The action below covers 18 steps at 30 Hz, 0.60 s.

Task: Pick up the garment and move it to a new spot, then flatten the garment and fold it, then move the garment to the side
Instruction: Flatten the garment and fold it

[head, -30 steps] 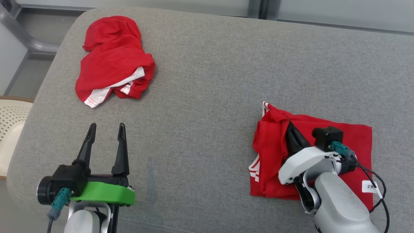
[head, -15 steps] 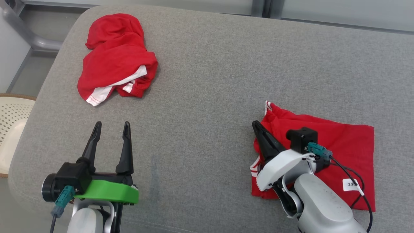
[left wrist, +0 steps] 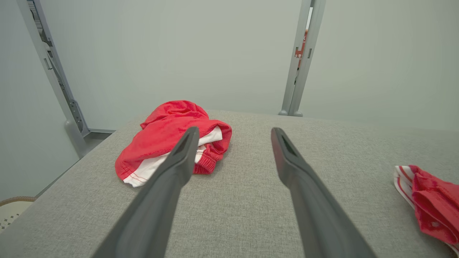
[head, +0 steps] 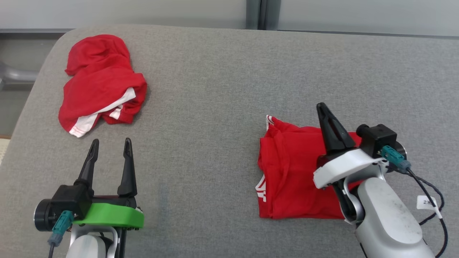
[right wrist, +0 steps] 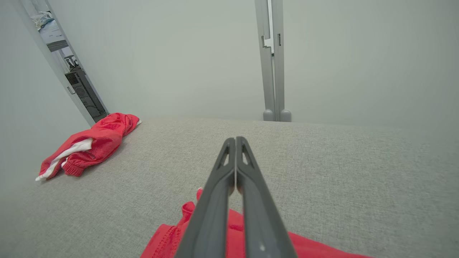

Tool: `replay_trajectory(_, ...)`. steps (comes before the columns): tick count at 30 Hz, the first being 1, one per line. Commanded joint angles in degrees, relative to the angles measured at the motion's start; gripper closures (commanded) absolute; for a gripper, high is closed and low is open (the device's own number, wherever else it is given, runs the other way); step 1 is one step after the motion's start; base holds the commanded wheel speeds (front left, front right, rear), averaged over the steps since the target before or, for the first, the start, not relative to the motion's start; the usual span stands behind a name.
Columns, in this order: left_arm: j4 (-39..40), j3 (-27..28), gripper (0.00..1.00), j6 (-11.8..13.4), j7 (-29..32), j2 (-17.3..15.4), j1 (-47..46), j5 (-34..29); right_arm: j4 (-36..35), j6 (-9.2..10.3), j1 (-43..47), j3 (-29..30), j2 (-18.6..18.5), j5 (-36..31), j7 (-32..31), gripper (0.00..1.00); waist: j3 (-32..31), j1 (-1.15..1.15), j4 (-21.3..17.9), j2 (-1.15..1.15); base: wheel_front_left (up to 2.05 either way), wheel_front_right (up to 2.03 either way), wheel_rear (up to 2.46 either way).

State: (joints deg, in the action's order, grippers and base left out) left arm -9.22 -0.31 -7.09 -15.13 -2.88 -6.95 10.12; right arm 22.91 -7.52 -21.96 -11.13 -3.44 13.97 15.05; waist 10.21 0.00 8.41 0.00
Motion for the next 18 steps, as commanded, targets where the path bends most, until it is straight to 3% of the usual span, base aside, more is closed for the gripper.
replay_trajectory(1, 0.2, 0.4, 0.00, -0.2, 0.0, -0.1, 0.7, -0.5, -1.3, 0.07, 1.5, 1.3, -0.9, -0.8, 0.2, 1.00, -1.6, 0.00, -2.7, 0.00, 0.00, 0.00, 0.00)
replay_trajectory(13, -0.2, 2.3, 0.00, -0.3, 0.0, -0.1, 2.9, -1.5, -10.5, 0.07, 11.0, 5.1, -5.7, -3.0, 0.2, 1.00, -5.4, 0.00, -8.9, 0.00, 0.00, 0.00, 0.00)
replay_trajectory(15, -0.2, 2.6, 0.00, -0.4, 0.0, -0.1, 3.3, -1.5, -12.0, 0.07, 13.2, 5.9, -6.0, -2.9, 0.2, 0.86, -6.1, 0.00, -9.5, 0.00, 0.00, 0.00, 0.00)
replay_trajectory(18, -0.3, 3.0, 0.00, -0.4, 0.0, -0.1, 4.1, -1.6, -13.7, 0.07, 16.7, 7.4, -6.4, -2.8, 0.2, 0.51, -7.3, 0.00, -10.2, 0.00, 0.00, 0.00, 0.00)
